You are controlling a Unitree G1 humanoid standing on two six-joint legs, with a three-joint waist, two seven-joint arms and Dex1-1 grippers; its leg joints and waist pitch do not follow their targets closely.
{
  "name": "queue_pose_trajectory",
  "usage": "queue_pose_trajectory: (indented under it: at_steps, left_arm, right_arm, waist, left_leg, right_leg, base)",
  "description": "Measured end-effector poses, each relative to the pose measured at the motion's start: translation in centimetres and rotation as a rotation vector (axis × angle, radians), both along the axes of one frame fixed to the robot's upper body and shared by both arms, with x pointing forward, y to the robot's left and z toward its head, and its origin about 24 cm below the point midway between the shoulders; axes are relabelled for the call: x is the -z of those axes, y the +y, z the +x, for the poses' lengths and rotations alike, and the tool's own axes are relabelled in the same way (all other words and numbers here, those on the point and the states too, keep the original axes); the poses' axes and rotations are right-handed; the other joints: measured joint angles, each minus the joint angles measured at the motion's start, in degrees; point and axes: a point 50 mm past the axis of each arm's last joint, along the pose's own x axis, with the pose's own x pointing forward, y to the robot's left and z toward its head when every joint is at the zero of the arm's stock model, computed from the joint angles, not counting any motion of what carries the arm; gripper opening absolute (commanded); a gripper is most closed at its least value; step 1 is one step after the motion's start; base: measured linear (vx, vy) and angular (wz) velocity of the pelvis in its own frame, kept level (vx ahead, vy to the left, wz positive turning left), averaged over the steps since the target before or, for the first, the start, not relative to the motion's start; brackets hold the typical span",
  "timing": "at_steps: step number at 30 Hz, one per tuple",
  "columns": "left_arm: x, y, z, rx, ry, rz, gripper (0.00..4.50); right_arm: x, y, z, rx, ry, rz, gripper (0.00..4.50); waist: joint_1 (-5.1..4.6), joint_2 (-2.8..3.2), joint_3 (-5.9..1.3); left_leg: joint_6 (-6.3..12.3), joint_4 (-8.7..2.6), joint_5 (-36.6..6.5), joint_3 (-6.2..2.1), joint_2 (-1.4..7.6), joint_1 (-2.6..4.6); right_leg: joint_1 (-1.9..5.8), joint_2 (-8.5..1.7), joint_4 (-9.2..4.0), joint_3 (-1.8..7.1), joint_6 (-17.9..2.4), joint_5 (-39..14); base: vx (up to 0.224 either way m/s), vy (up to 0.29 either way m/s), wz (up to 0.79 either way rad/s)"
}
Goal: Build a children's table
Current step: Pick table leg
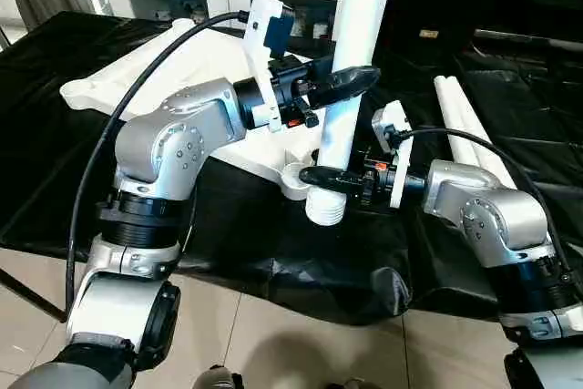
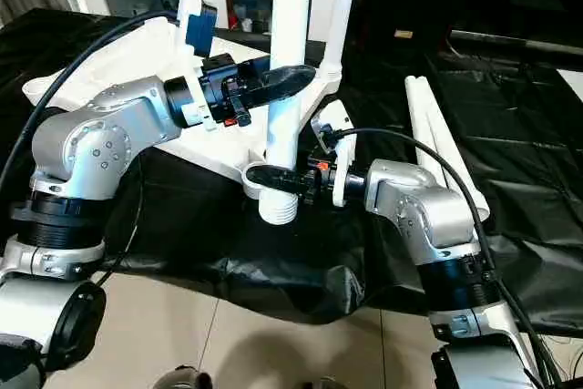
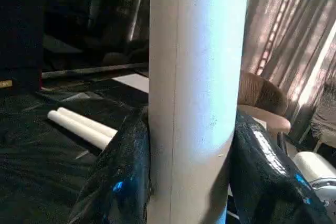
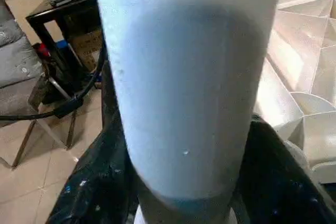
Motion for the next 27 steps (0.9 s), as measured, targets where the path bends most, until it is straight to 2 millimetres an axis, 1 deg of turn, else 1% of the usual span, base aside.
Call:
queue_pose_trajectory:
  at_steps: [1,2,3,12,13,15,18,19,21,22,24,27]
  left_arm:
    - [0.0,0.0,0.0,-0.001,0.001,0.001,1.77]
    - [0.0,0.0,0.0,0.0,0.002,0.002,1.77]
    - [0.0,0.0,0.0,0.0,0.002,0.002,1.75]
    - [0.1,0.0,0.0,-0.009,0.01,0.0,1.75]
    - [0.1,-0.1,0.0,-0.011,0.012,-0.006,2.1]
    - [0.0,-0.1,0.1,-0.023,0.024,-0.034,2.45]
    - [-0.3,-0.1,0.0,-0.011,0.048,-0.104,2.48]
    - [-0.5,0.1,0.1,-0.014,0.053,-0.133,2.77]
    - [-0.8,0.2,0.1,-0.021,0.055,-0.196,2.85]
    - [-1.1,0.3,0.2,-0.033,0.048,-0.254,2.89]
    - [-1.4,0.6,0.5,-0.04,0.044,-0.329,3.1]
    - [-1.5,1.3,0.9,-0.045,0.071,-0.47,3.14]
  right_arm:
    - [0.0,0.1,0.0,-0.005,0.0,-0.001,2.06]
    - [0.0,0.1,0.0,-0.005,0.0,-0.002,2.06]
    - [0.0,0.1,0.0,-0.006,0.001,-0.002,1.93]
    - [0.1,0.4,-0.1,-0.008,0.002,0.004,1.87]
    - [0.1,0.4,0.0,-0.006,0.002,0.007,1.86]
    - [-0.1,0.4,0.0,0.004,-0.003,0.024,1.86]
    - [-0.2,0.4,0.1,0.024,-0.002,0.05,1.86]
    - [-0.2,0.3,0.1,0.033,0.001,0.062,1.86]
    - [-0.1,0.1,0.2,0.059,0.007,0.089,1.86]
    - [-0.2,0.0,0.2,0.077,0.01,0.112,1.86]
    - [-0.3,0.1,0.3,0.095,0.013,0.142,1.86]
    - [-0.6,0.0,0.5,0.135,0.009,0.192,1.86]
  waist:
    - [0.0,0.0,0.0]
    - [0.0,0.0,0.0]
    - [0.0,0.0,0.0]
    - [0.01,-0.01,-0.01]
    - [0.01,-0.01,-0.01]
    - [0.02,-0.01,-0.01]
    - [0.08,0.0,-0.01]
    - [0.09,-0.01,-0.01]
    - [0.16,0.0,-0.01]
    - [0.19,0.0,-0.01]
    - [0.31,0.0,-0.01]
    - [0.33,0.0,-0.01]
  left_leg:
    - [0.0,0.0,0.0,0.0,0.0,0.0]
    - [0.0,0.0,0.0,0.0,0.0,0.0]
    - [0.0,0.0,0.0,0.0,0.0,0.0]
    - [0.0,0.0,0.0,0.0,0.0,0.0]
    - [0.0,0.0,0.0,0.0,0.0,0.0]
    - [0.0,0.0,0.0,0.0,0.0,0.0]
    - [0.0,0.01,0.0,0.0,0.0,0.0]
    - [0.0,0.01,0.0,0.0,0.0,0.0]
    - [0.0,0.01,0.0,0.0,0.0,-0.01]
    - [0.0,0.02,0.0,0.0,0.0,-0.01]
    - [0.0,0.02,0.0,0.0,0.0,0.0]
    - [0.0,0.02,0.0,-0.01,0.0,0.01]
  right_leg:
    - [0.0,0.0,0.0,0.0,0.0,0.0]
    - [0.0,0.0,0.0,0.0,0.0,0.0]
    - [0.0,0.0,0.0,0.0,0.0,0.0]
    - [0.0,0.0,0.0,0.0,0.0,0.0]
    - [0.0,0.0,0.0,0.0,0.0,0.0]
    - [0.0,0.0,0.0,0.0,0.0,0.0]
    - [0.0,0.0,0.0,0.0,0.0,0.0]
    - [0.0,0.0,0.0,-0.01,0.0,0.0]
    - [0.0,0.0,0.0,-0.01,-0.01,0.0]
    - [0.01,0.0,0.0,0.0,-0.01,0.01]
    - [0.01,0.0,0.0,-0.01,-0.02,0.01]
    - [0.01,0.0,0.0,-0.02,-0.04,0.03]
  base:
    - [0.0,0.0,0.0]
    - [0.0,0.0,0.0]
    - [0.0,0.0,0.0]
    - [0.0,0.0,0.0]
    - [0.0,0.0,0.0]
    - [0.0,0.0,0.0]
    - [0.0,0.0,0.0]
    - [0.0,0.0,0.0]
    - [0.0,0.0,0.0]
    - [0.0,0.0,0.0]
    - [0.0,0.0,0.0]
    - [0.0,0.0,0.0]
